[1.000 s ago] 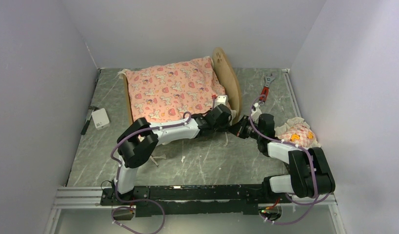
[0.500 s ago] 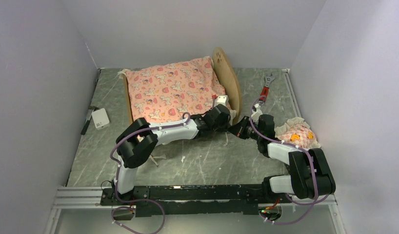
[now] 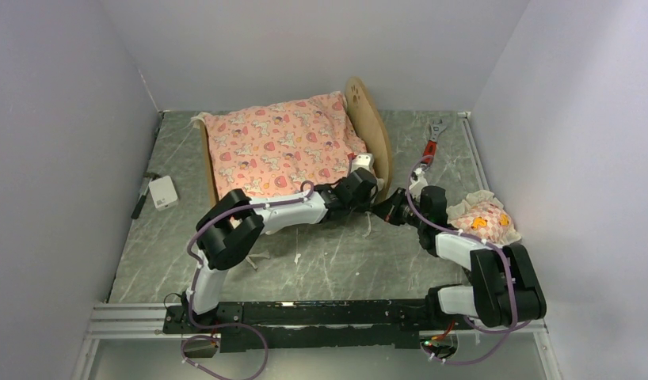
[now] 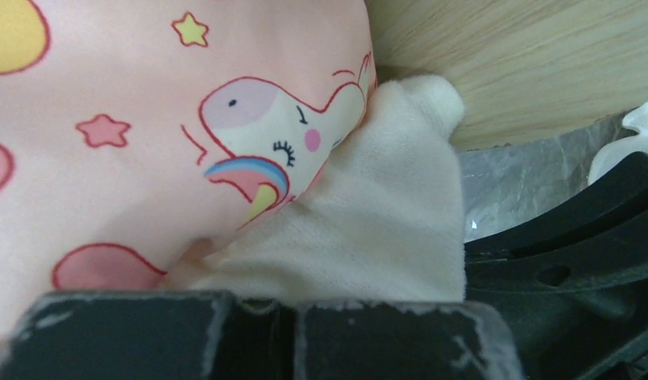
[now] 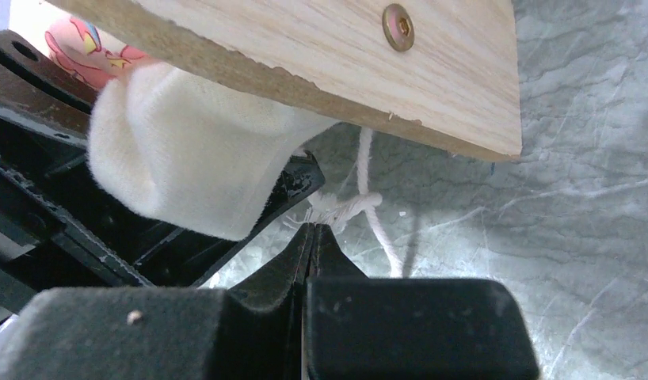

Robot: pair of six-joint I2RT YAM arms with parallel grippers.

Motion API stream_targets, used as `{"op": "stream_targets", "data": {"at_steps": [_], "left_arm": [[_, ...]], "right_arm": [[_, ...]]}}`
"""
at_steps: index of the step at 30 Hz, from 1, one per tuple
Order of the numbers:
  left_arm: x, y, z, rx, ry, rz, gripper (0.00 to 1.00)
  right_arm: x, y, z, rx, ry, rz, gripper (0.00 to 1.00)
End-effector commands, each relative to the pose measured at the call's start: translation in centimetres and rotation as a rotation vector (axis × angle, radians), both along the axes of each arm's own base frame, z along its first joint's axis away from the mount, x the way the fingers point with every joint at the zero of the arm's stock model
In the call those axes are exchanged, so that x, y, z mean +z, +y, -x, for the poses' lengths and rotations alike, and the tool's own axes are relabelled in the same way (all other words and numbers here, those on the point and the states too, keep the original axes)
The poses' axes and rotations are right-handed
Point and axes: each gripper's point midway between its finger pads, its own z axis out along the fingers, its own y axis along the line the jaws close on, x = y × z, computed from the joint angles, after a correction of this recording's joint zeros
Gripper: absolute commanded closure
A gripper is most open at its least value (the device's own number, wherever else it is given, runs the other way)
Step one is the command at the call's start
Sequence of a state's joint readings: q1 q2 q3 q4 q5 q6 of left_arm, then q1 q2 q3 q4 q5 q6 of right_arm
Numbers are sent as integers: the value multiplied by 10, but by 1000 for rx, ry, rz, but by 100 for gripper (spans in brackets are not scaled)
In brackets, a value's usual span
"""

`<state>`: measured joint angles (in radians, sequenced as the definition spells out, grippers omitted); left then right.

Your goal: Set up the pet bed

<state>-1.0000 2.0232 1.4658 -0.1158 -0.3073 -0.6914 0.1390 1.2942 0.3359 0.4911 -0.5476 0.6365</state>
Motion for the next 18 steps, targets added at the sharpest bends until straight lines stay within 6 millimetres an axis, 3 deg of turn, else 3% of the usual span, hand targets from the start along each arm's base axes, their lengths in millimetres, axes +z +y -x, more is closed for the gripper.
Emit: {"op": "stream_targets", "data": {"at_steps": [1,8,18], "left_arm": [[30,-6,-6,-8,-49,61,100],[39,0,4,-23,-25,77,100],[54,-12,19,-85,15,132,100]], "right_arm": [[13,-8,-11,-66,-52,13,100],[18,-15,-26,-159,-38,-3,100],[21,0,-32,-77,-53,-59,100]]}}
